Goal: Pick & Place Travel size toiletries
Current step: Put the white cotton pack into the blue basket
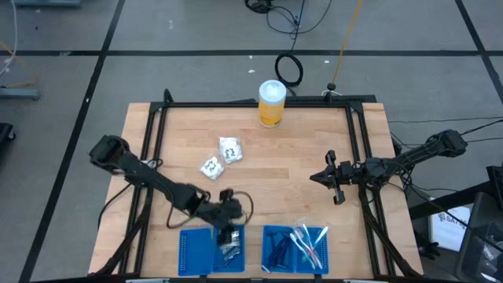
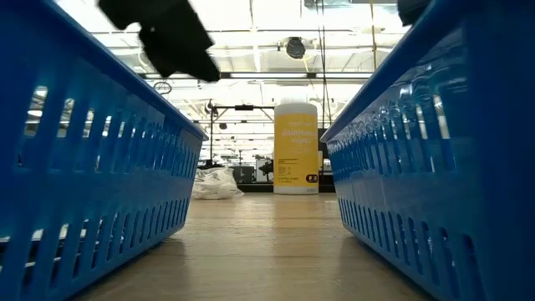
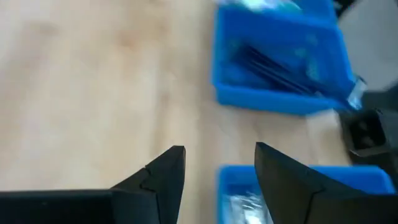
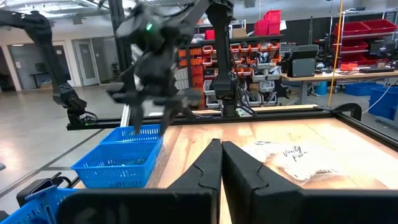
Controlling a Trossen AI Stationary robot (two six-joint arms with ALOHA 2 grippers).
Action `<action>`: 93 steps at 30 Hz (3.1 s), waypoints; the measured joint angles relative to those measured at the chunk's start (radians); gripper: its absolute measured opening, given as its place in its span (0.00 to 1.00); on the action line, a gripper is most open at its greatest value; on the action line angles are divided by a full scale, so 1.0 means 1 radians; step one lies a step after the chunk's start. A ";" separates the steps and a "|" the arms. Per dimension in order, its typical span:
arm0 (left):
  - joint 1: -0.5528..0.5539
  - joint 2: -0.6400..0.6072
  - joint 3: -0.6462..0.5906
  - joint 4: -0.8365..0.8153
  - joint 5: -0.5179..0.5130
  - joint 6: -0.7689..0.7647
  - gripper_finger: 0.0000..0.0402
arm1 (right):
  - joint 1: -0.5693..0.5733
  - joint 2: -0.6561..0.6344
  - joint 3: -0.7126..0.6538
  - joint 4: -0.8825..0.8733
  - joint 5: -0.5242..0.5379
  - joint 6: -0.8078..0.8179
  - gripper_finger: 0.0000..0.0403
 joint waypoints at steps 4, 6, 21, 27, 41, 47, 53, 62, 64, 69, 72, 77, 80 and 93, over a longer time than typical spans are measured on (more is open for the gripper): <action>0.075 -0.088 0.000 -0.081 -0.169 0.030 0.47 | 0.000 0.000 0.000 0.000 0.000 0.000 0.01; 0.120 -0.115 0.001 -0.141 -0.298 -0.002 0.48 | 0.000 0.000 0.000 0.000 0.000 0.000 0.01; 0.622 -0.007 -0.006 -0.420 -0.151 -0.204 0.55 | 0.000 0.000 0.000 0.000 0.000 0.000 0.01; 0.685 0.084 -0.006 -0.415 -0.137 -0.144 0.57 | 0.000 0.000 0.000 0.000 0.000 0.000 0.01; 0.699 0.119 -0.006 -0.418 -0.091 -0.126 0.27 | 0.000 0.000 0.000 0.000 0.000 0.000 0.01; 0.689 0.109 -0.006 -0.423 -0.093 -0.104 0.02 | 0.000 0.000 0.000 0.000 0.000 0.000 0.01; 0.636 0.011 -0.007 -0.432 -0.093 -0.088 0.01 | 0.000 0.000 0.000 0.000 0.000 0.000 0.01; 0.411 -0.223 -0.006 -0.437 -0.011 -0.049 0.01 | 0.000 0.000 0.000 0.000 0.000 0.000 0.01; 0.333 -0.256 -0.006 -0.438 0.031 -0.035 0.00 | 0.000 0.000 0.000 0.000 0.000 0.000 0.01; 0.134 -0.302 -0.006 -0.444 0.145 -0.147 0.01 | 0.000 0.000 0.000 0.000 0.000 0.000 0.01; 0.006 -0.298 -0.006 -0.452 0.167 -0.270 0.00 | 0.000 0.000 0.000 0.000 0.000 0.000 0.01; -0.178 -0.283 -0.006 -0.455 0.107 -0.475 0.00 | 0.000 0.000 0.000 0.000 0.000 0.000 0.01; -0.260 -0.284 -0.006 -0.463 0.068 -0.539 0.01 | 0.000 0.000 0.000 0.000 0.000 0.000 0.01; -0.414 -0.283 -0.006 -0.487 0.031 -0.743 0.01 | 0.000 0.000 0.000 0.000 0.000 0.000 0.01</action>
